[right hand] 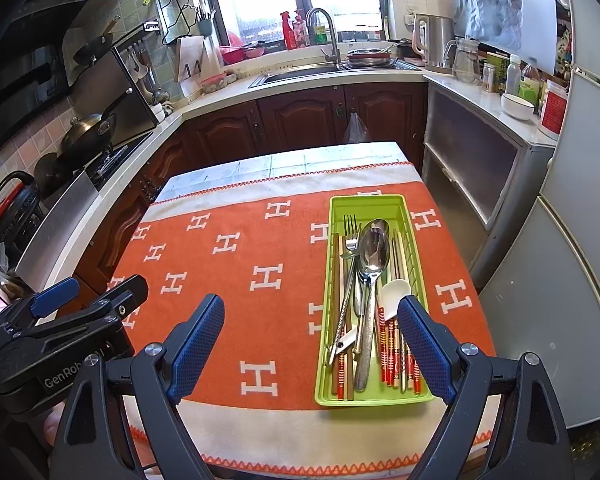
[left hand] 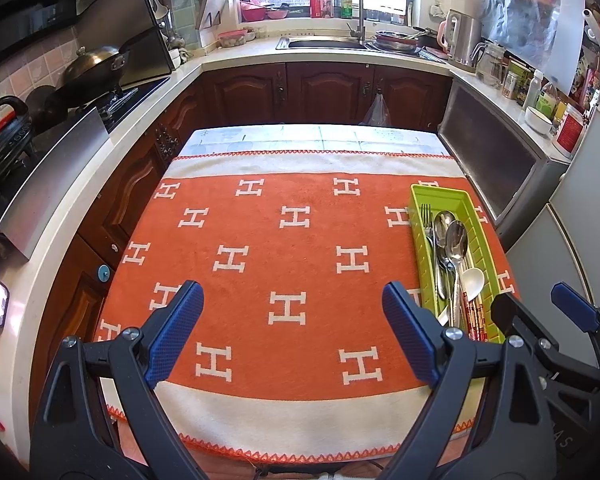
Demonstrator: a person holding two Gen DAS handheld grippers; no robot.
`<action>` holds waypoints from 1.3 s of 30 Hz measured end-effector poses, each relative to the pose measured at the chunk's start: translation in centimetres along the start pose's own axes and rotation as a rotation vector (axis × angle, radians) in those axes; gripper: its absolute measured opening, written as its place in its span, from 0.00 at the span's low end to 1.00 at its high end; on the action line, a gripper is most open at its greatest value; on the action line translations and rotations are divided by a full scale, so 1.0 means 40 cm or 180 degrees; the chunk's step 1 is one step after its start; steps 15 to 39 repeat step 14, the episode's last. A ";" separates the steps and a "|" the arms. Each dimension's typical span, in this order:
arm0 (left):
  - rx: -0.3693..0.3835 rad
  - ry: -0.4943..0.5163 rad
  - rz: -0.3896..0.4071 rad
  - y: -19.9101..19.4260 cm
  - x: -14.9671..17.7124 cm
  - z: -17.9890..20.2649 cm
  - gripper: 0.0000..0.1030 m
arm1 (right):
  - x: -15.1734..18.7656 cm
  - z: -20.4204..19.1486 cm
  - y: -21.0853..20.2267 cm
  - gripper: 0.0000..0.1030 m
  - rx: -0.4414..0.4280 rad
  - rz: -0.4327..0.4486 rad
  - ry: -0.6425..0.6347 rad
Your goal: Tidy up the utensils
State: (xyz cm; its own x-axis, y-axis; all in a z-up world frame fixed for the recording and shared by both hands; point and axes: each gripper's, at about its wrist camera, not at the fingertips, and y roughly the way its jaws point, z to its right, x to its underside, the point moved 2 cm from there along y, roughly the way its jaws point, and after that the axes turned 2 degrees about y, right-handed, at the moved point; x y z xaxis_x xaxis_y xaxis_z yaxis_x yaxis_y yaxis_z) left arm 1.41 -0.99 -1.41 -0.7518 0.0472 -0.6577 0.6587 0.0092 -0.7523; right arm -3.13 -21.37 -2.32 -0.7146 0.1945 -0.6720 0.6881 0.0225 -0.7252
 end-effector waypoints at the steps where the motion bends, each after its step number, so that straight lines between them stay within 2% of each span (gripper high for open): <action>1: -0.0004 0.0001 -0.0001 -0.001 0.000 0.000 0.87 | 0.003 0.000 0.002 0.87 0.0003 -0.0004 0.0001; 39: -0.0017 0.0009 -0.0041 0.004 0.010 -0.004 0.87 | 0.019 -0.001 0.015 0.87 0.0009 -0.0055 -0.0001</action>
